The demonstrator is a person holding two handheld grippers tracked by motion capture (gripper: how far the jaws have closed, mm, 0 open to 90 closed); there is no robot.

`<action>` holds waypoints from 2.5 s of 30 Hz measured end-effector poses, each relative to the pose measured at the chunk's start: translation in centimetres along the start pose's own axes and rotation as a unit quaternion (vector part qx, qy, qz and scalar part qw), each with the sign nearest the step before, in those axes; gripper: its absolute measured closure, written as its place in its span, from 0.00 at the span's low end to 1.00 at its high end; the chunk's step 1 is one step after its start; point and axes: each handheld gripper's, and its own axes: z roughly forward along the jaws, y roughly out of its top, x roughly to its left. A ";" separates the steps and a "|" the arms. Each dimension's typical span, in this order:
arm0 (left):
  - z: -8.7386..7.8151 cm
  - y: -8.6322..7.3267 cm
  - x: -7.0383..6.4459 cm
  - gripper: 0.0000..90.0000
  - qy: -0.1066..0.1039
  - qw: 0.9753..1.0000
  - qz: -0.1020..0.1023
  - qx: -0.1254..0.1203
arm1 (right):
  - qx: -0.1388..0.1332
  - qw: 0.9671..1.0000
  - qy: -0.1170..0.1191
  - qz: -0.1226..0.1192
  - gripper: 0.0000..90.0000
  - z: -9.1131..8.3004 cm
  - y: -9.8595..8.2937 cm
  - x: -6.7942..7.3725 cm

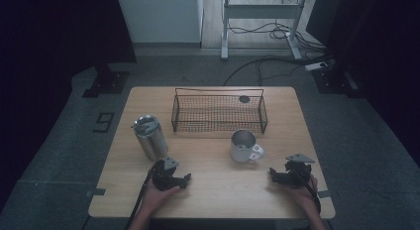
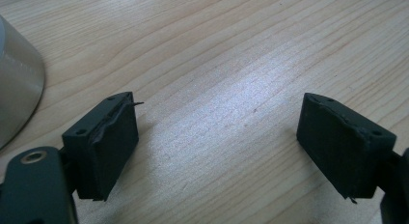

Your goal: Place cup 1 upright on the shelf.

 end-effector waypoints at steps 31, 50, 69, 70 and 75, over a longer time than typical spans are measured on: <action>-1.9 -0.1 0.6 0.22 -0.005 0.999 -0.003 -0.039 | -0.005 1.000 0.003 -0.003 0.06 0.1 0.2 -0.3; -7.5 0.1 2.8 0.22 -0.032 0.991 -0.039 -0.127 | -0.005 1.000 0.001 0.000 0.07 0.1 0.2 -0.3; -10.9 -0.5 5.5 0.20 0.003 0.983 -0.085 -0.162 | -0.006 1.000 -0.004 0.006 0.08 0.2 0.2 -0.4; -11.0 -0.6 5.6 0.20 0.004 0.983 -0.086 -0.162 | -0.006 1.000 -0.004 0.005 0.08 0.2 0.2 -0.4; -11.2 -1.0 6.5 0.20 0.018 0.981 -0.102 -0.162 | -0.006 1.000 -0.004 0.005 0.08 0.2 0.2 -0.4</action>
